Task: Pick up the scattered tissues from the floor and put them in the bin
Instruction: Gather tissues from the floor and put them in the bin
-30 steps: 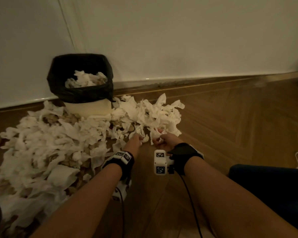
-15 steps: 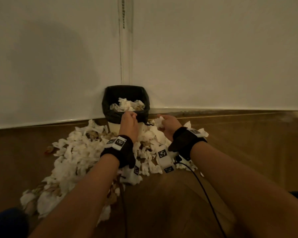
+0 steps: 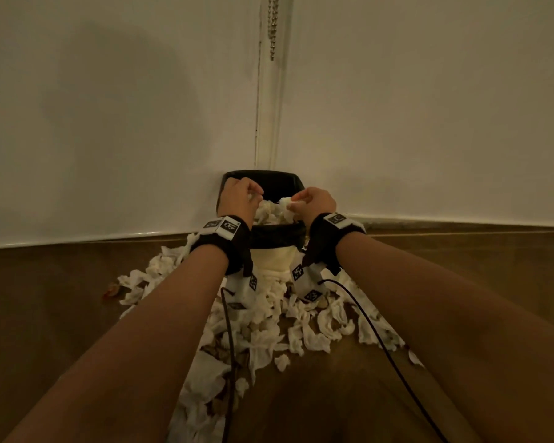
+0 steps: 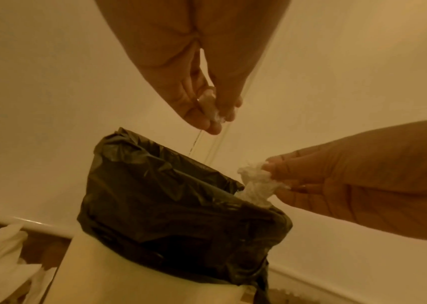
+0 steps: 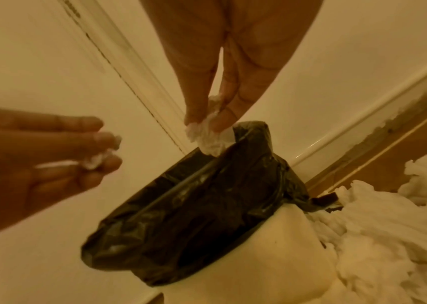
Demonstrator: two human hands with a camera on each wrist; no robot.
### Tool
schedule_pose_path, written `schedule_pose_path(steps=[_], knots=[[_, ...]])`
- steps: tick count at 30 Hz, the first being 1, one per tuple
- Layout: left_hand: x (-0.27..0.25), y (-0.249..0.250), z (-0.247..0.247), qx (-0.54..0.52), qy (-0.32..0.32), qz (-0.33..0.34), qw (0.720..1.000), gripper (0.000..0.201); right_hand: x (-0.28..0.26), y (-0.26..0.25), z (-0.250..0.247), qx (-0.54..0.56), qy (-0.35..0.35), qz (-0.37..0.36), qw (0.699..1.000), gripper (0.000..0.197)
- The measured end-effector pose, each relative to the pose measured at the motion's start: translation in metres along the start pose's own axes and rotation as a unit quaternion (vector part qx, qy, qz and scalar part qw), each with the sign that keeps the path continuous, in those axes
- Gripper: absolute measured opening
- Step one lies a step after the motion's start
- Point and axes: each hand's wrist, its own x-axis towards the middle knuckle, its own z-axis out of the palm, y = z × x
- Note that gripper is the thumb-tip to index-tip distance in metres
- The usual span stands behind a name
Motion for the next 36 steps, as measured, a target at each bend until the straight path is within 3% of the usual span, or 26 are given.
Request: schedule_pose_path(steps=[6,9,11,14,17,19,23,26,30,33,36], knots=[[0.011,-0.002,0.022,0.03,-0.083,-0.032,0.996,0.022,0.002,0.007,0.009,-0.126,-0.049,-0.072,0.988,0.033],[0.007,-0.003,0.025,0.076,-0.137,-0.041,0.987,0.033,-0.001,0.01,0.006,-0.149,-0.058,-0.11,0.981,0.036],[0.001,-0.003,0.027,0.084,-0.123,-0.021,0.989,0.034,-0.005,0.016,0.001,-0.129,-0.023,-0.116,0.985,0.037],[-0.014,-0.001,0.028,0.107,-0.043,0.041,0.993,0.028,-0.015,0.029,-0.008,-0.104,0.051,-0.109,0.987,0.036],[-0.037,0.006,0.034,0.099,0.011,0.084,0.991,0.025,-0.029,0.049,-0.016,-0.092,0.075,-0.1,0.988,0.029],[-0.059,0.008,0.043,0.072,-0.017,0.087,0.993,0.026,-0.039,0.065,-0.02,-0.072,0.072,-0.093,0.99,0.025],[-0.106,-0.006,0.065,0.072,-0.135,0.034,0.988,0.026,-0.059,0.105,-0.019,-0.06,0.055,-0.065,0.995,0.019],[-0.142,-0.028,0.084,0.1,-0.25,0.001,0.963,0.024,-0.072,0.134,-0.014,-0.054,0.022,-0.001,0.998,0.018],[-0.183,-0.062,0.109,0.194,-0.42,0.041,0.886,0.034,-0.09,0.166,-0.005,-0.075,-0.035,0.044,0.996,0.015],[-0.199,-0.077,0.119,0.255,-0.482,0.091,0.833,0.057,-0.101,0.187,0.001,-0.099,-0.059,0.064,0.991,0.017],[-0.2,-0.077,0.123,0.285,-0.512,0.108,0.803,0.066,-0.109,0.204,0.003,-0.131,-0.104,0.086,0.982,0.02]])
